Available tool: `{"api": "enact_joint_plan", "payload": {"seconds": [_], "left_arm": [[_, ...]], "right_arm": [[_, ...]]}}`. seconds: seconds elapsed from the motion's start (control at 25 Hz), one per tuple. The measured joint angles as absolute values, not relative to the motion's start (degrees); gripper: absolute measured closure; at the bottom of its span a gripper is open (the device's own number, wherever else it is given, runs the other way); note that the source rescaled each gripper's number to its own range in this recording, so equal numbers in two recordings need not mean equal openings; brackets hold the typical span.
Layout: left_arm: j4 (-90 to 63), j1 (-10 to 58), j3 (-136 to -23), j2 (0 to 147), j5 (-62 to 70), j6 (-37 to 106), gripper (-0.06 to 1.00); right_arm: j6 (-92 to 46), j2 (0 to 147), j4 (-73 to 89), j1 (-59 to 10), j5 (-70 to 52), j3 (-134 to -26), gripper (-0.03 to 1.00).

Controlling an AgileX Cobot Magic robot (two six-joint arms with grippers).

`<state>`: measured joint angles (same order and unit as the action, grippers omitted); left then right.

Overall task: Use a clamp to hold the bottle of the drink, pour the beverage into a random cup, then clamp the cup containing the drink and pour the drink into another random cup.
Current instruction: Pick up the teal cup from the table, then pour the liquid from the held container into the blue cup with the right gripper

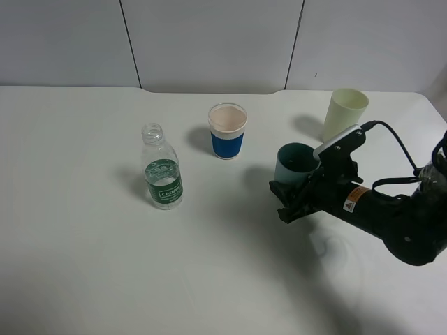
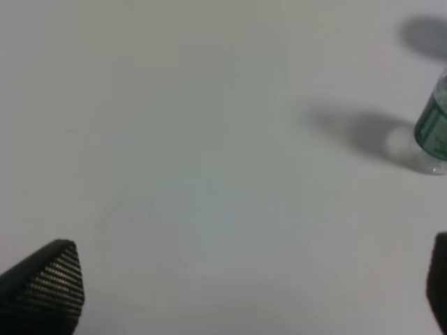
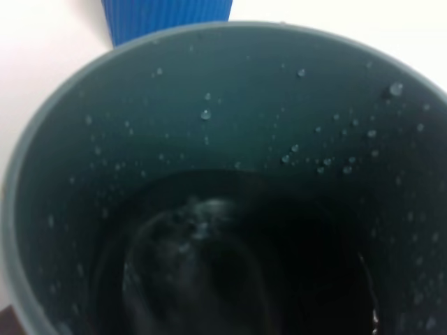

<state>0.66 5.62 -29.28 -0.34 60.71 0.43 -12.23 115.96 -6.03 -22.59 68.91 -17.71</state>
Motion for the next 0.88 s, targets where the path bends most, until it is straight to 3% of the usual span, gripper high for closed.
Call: {"api": "enact_joint_plan", "payload": {"seconds": [0.32,0.88], "left_arm": [[0.7,5.6,-29.3,-0.3,60.7,0.4,-0.06],[0.7,5.6,-29.3,-0.3,60.7,0.4,-0.06]], "right_arm": [[-8.0,114.4,-6.0,-22.6,67.8,-17.6,0.97],[-6.6,94.5,2.7,-22.6,47.4,-18.7,0.97]]}}
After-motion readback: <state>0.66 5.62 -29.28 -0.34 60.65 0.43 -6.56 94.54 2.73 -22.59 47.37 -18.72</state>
